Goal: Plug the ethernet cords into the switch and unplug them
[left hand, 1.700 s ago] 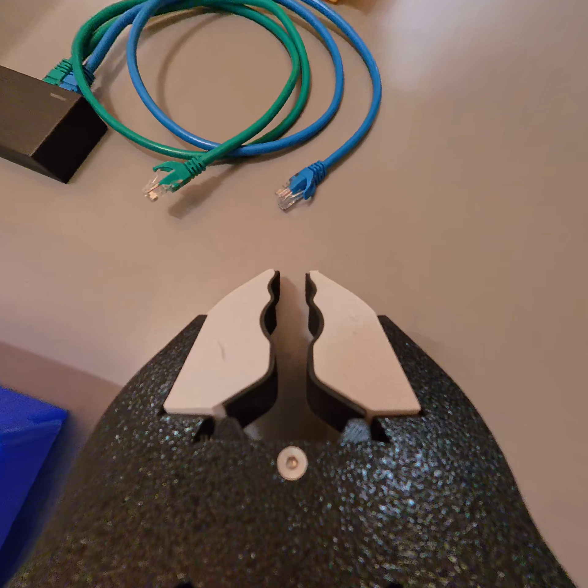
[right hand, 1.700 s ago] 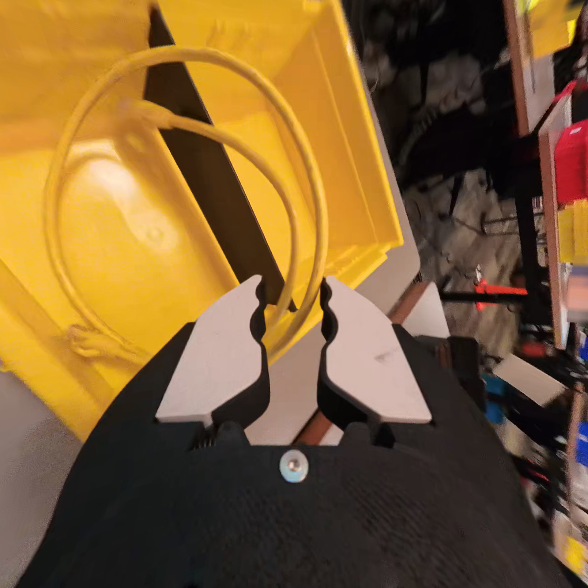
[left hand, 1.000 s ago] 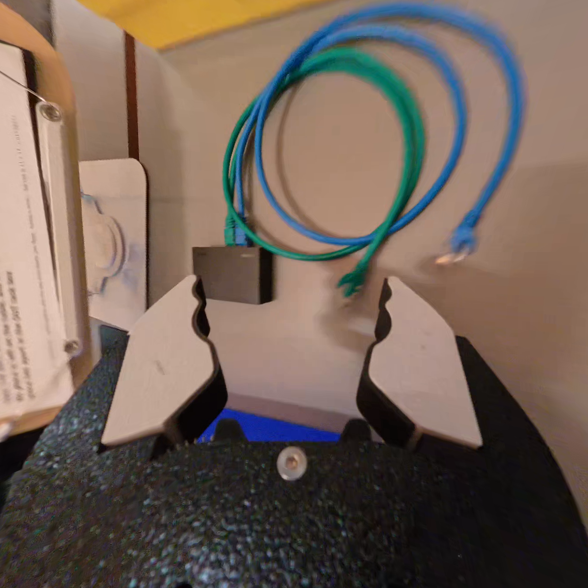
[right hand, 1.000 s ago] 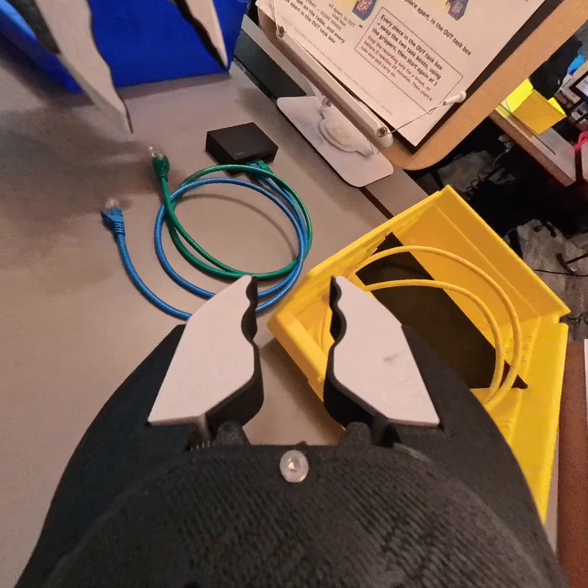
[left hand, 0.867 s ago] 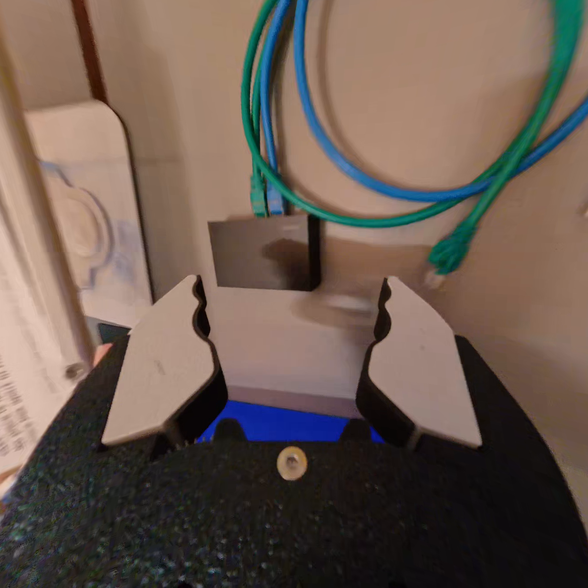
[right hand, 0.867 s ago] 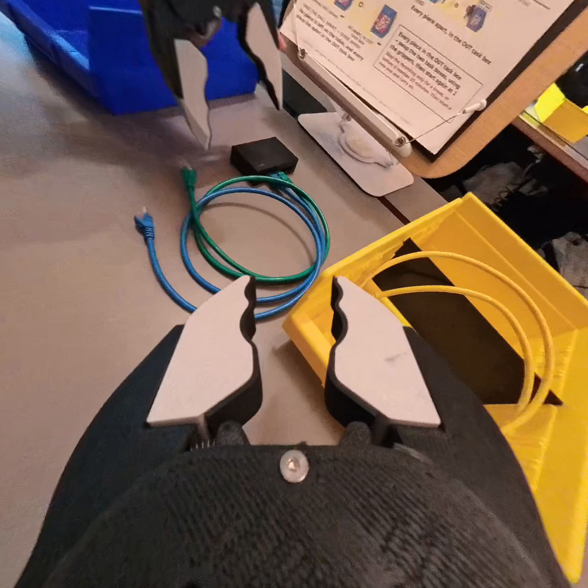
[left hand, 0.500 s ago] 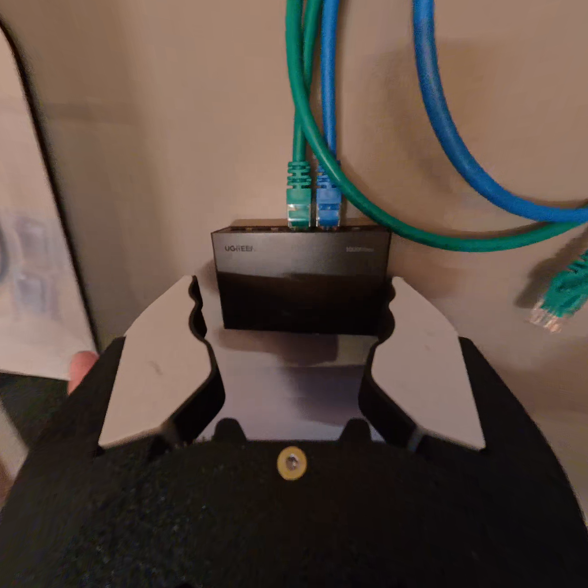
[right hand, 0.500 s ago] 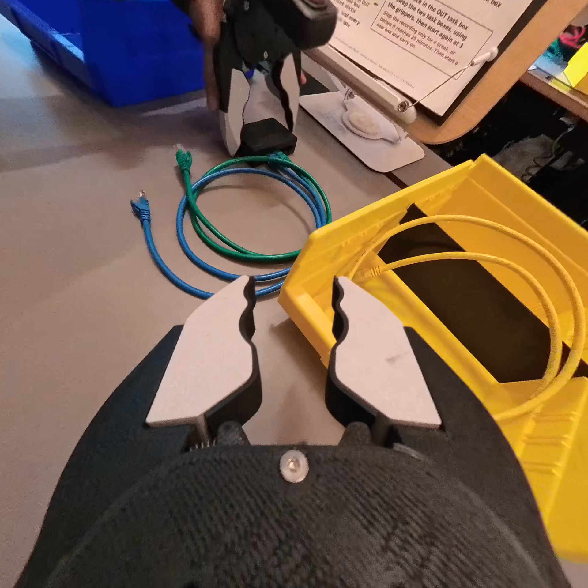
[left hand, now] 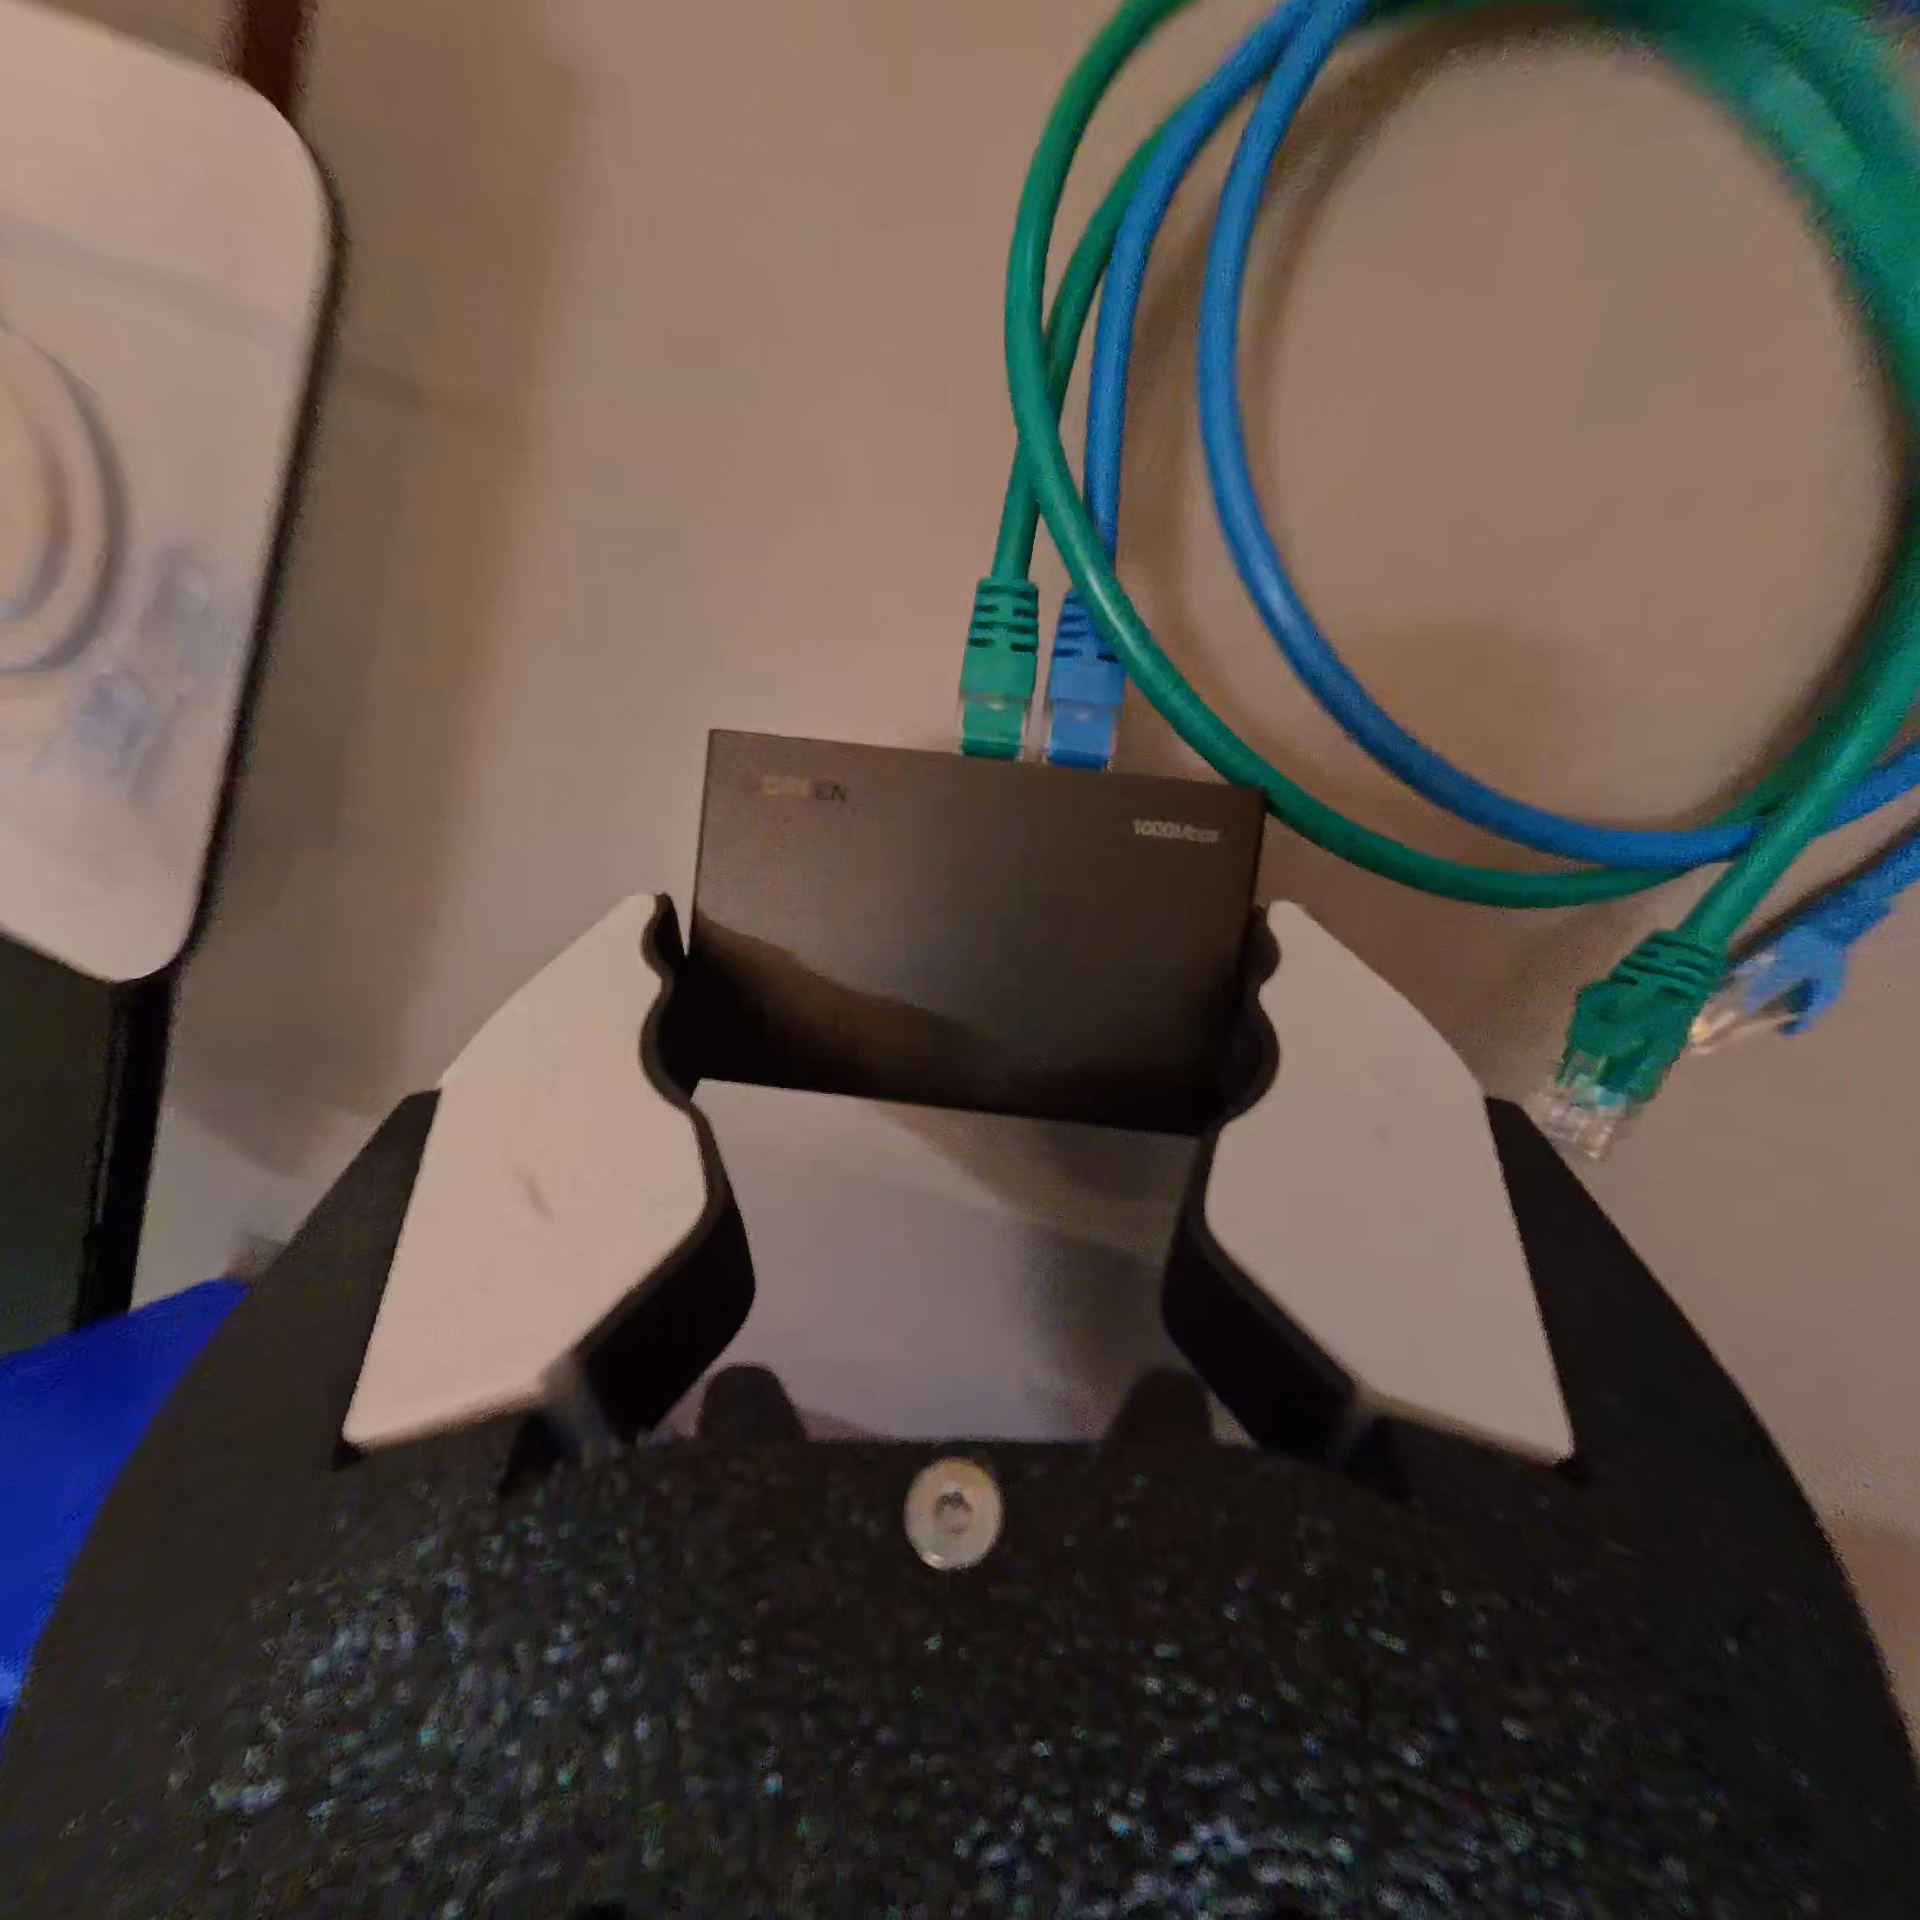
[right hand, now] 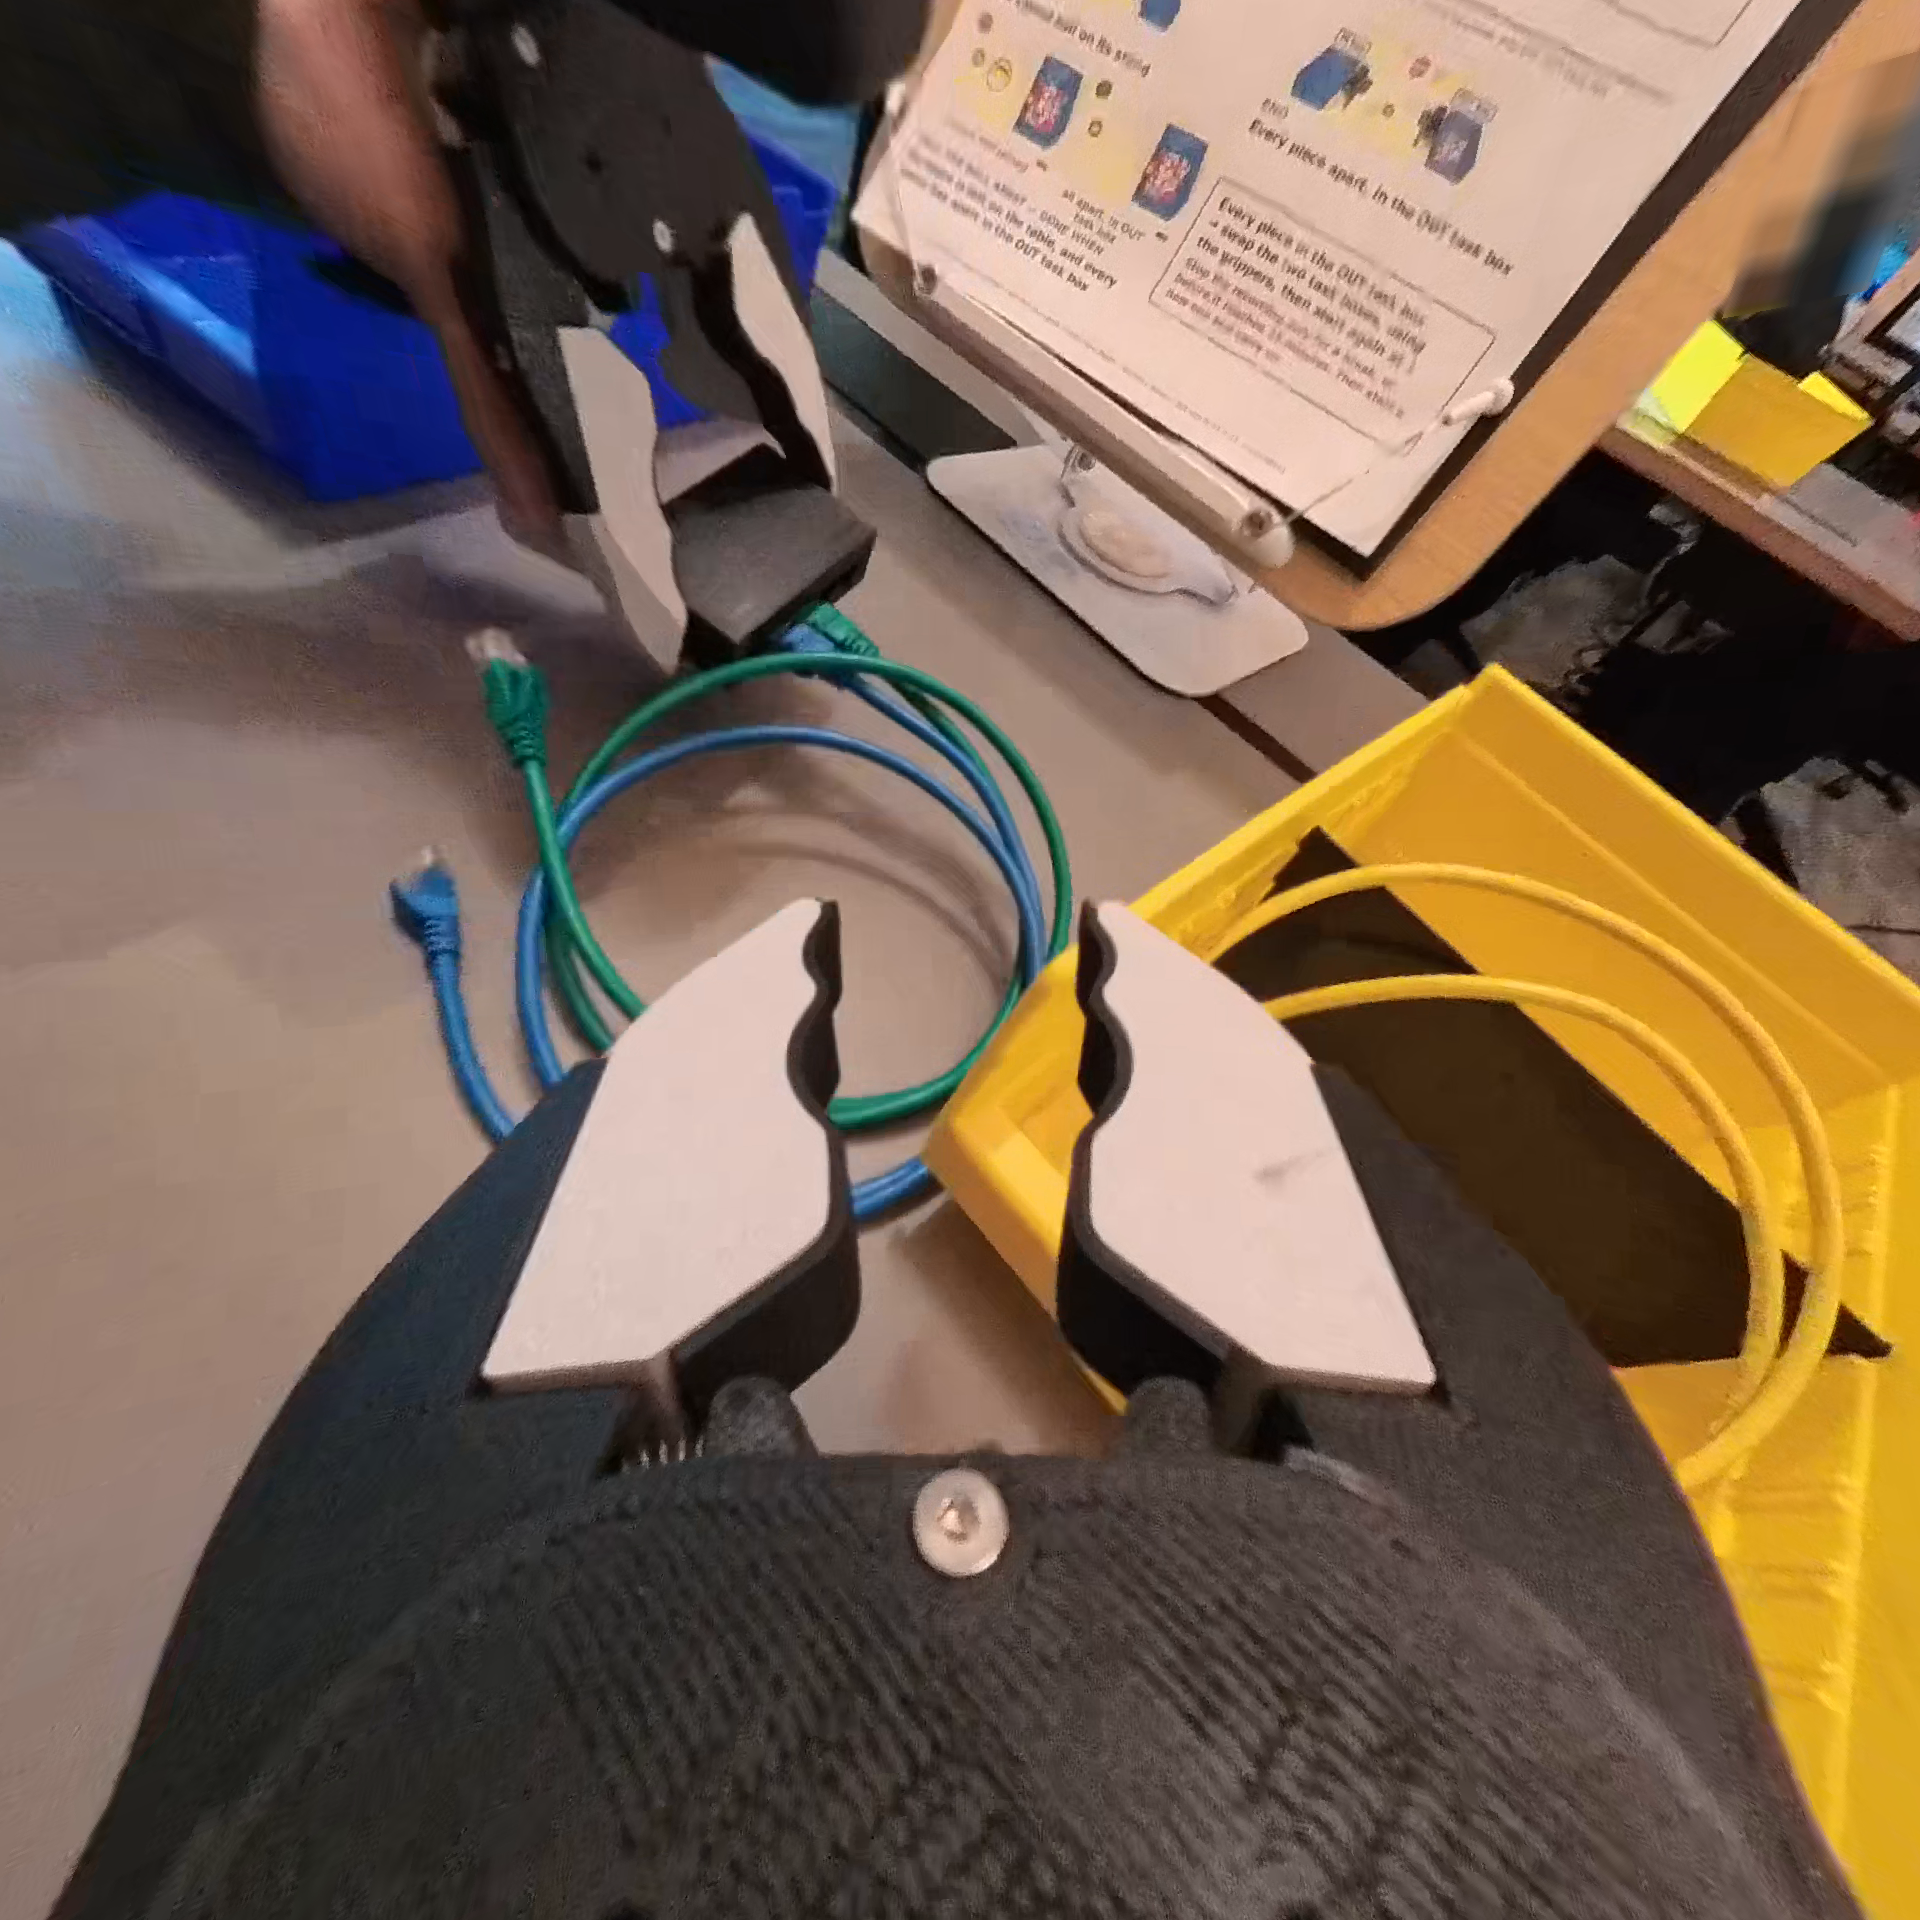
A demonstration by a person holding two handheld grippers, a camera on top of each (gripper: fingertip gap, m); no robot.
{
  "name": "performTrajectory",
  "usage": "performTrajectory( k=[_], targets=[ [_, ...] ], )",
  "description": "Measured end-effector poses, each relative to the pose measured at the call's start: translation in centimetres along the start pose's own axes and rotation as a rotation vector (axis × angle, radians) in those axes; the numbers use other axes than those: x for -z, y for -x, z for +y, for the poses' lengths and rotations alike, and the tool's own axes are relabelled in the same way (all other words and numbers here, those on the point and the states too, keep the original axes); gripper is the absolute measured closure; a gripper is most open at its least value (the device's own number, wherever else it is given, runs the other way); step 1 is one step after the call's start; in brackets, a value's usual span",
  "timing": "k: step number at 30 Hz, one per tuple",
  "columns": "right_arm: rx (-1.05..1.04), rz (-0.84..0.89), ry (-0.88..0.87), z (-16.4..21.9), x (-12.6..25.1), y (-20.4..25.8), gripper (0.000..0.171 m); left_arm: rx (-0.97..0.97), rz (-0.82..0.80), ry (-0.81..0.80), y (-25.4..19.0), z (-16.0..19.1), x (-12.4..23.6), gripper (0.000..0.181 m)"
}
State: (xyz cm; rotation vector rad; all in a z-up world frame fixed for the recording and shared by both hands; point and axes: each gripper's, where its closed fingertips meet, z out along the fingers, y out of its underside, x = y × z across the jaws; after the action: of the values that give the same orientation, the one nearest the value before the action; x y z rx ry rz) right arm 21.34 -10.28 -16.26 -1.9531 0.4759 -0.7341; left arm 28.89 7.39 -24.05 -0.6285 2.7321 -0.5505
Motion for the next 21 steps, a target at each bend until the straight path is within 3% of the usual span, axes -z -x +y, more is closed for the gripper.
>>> performTrajectory(
  k=[1, 8, 12, 15, 16, 17, 21],
  targets=[
    [0.032, 0.024, -0.02, -0.9, -0.2, 0.3, 0.127, 0.008, -0.031, -0.044, -0.4, -0.5, 1.5, 0.081],
    [0.384, 0.17, -0.261, -8.3, -2.1, 6.4, 0.123, 0.065, -0.122, -0.326, -5.5, -2.8, 11.3, 0.082],
    [0.588, 0.284, -0.25, -9.3, -3.7, 9.2, 0.119, 0.011, -0.135, -0.38, -9.6, -2.8, 13.8, 0.082],
    [0.715, 0.241, -0.262, -9.1, -4.4, 11.7, 0.117, -0.036, -0.108, -0.407, -12.6, -3.0, 15.1, 0.082],
    [0.748, 0.271, -0.284, -9.4, -4.1, 11.9, 0.122, -0.05, -0.12, -0.396, -12.9, -2.8, 15.4, 0.082],
    [0.76, 0.337, -0.319, -10.1, -3.3, 11.5, 0.15, -0.055, -0.116, -0.392, -13.3, -2.7, 15.5, 0.082],
    [0.802, 0.343, -0.353, -10.8, -2.0, 11.3, 0.151, 0.001, -0.058, -0.533, -14.0, -3.5, 16.5, 0.082]
  ],
)
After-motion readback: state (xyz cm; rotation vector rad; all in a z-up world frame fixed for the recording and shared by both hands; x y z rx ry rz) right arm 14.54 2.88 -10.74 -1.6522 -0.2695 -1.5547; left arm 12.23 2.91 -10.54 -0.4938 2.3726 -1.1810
